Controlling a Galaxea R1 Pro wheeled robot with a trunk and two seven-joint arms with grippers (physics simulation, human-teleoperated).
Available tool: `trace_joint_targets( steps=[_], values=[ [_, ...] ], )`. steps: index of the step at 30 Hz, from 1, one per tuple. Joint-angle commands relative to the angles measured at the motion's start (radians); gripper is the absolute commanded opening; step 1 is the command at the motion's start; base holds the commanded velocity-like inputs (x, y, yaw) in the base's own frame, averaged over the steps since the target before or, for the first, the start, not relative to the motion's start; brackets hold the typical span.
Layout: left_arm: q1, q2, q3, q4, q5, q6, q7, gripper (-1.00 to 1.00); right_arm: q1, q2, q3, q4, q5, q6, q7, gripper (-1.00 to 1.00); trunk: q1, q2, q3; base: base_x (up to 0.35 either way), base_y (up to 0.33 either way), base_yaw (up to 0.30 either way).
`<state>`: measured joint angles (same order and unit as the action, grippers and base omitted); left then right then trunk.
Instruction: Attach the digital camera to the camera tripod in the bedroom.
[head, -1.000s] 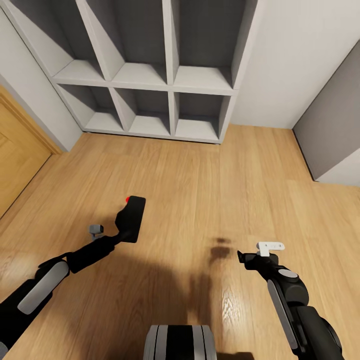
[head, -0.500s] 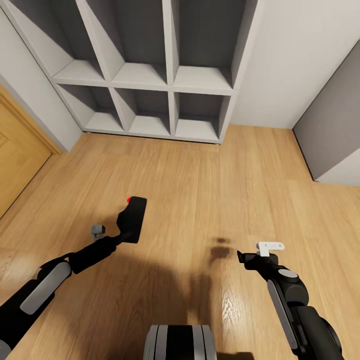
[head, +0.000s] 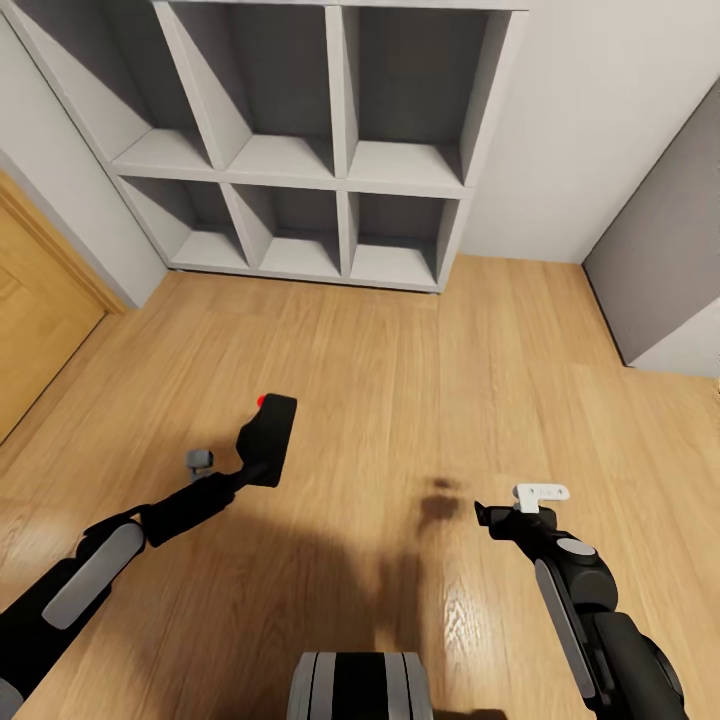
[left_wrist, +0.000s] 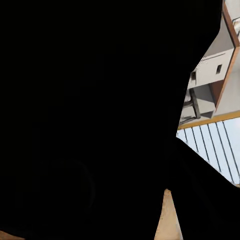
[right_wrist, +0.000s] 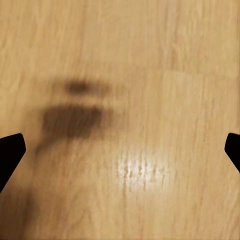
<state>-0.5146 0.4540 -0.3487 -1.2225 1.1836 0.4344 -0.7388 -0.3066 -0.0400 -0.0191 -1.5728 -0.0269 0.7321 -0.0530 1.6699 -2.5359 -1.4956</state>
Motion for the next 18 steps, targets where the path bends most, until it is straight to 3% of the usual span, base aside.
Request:
trace_joint_targets(
  steps=[1,5,8,10,11,12,16,17,18],
  values=[
    [-0.001,0.001,-0.002,-0.001,0.011,0.008,0.009,-1.00,0.000,0.000,0.001,-0.001,-0.003,0.005,-0.005,1.00,0.000,0.000,-0.001,0.000,0.000,0.000],
    [-0.001,-0.013,-0.005,-0.009,0.011,0.008,0.098,-1.00,0.000,-0.001,0.001,-0.001,-0.003,0.005,-0.005,1.00,0.000,0.000,-0.001,0.000,0.000,0.000],
    [-0.001,-0.048,-0.008,-0.018,0.009,0.009,0.187,-1.00,0.000,-0.001,0.000,-0.001,-0.002,0.005,-0.005,1.00,0.000,0.000,-0.001,0.000,0.000,0.000],
    [-0.001,-0.100,-0.012,-0.032,0.007,0.010,0.303,-1.00,-0.001,-0.001,0.000,-0.001,-0.002,0.005,-0.005,1.00,-0.001,0.000,0.007,0.000,0.000,0.000],
    [-0.001,-0.137,-0.015,-0.041,0.006,0.011,0.390,-1.00,-0.001,-0.001,-0.001,-0.001,-0.002,0.005,-0.005,1.00,-0.002,0.000,0.011,0.000,0.000,0.000],
    [-0.001,-0.209,-0.034,-0.063,-0.011,0.022,0.600,-1.00,-0.001,-0.001,-0.002,-0.001,-0.002,0.005,-0.005,1.00,-0.002,0.001,0.015,0.000,0.000,0.000],
    [-0.001,-0.241,-0.064,-0.086,-0.044,0.036,0.734,-1.00,-0.001,-0.001,-0.002,-0.001,-0.002,0.005,-0.005,1.00,-0.004,0.002,0.030,0.000,0.000,0.000],
    [-0.001,-0.251,-0.078,-0.103,-0.067,0.039,0.790,-1.00,-0.001,-0.001,-0.003,-0.001,-0.002,0.005,-0.005,1.00,-0.004,0.002,0.034,0.000,0.000,0.000],
    [-0.001,-0.252,-0.080,-0.106,-0.071,0.039,0.799,-1.00,0.000,-0.001,-0.003,-0.001,-0.002,0.005,-0.005,1.00,-0.005,0.002,0.038,0.000,0.000,0.000]
  ],
)
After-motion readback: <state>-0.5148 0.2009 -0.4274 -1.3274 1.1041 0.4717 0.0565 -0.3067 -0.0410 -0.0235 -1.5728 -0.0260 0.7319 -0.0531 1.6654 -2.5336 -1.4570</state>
